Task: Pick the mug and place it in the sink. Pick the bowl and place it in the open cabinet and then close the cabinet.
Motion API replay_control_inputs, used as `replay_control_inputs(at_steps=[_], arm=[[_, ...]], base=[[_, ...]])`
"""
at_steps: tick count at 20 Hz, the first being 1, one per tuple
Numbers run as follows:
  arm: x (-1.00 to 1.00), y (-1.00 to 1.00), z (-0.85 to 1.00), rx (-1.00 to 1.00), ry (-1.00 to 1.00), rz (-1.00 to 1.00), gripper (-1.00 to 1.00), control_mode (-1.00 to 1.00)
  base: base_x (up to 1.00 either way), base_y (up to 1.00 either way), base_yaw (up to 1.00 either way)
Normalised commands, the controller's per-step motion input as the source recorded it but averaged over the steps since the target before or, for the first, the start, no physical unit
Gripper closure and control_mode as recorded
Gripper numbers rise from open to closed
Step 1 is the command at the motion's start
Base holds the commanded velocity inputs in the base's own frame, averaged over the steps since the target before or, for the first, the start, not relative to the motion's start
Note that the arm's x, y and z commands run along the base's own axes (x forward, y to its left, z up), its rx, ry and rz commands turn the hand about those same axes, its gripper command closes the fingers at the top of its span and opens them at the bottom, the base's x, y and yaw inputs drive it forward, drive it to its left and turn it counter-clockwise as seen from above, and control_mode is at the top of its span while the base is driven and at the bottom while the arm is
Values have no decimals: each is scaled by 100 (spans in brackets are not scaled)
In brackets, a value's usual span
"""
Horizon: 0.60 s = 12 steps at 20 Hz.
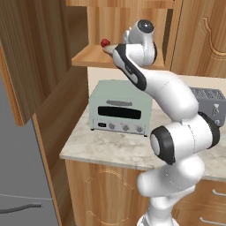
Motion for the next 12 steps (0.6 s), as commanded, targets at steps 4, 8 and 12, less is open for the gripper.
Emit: replay_control_inputs(at_steps=[4,8,12], arm=[[44,0,0,0,0,0,100,-100],[34,0,-6,0,0,0,100,-100],[4,8,-6,0,0,0,-100,-100]], base=[[0,0,0],[0,0,0],[0,0,0]])
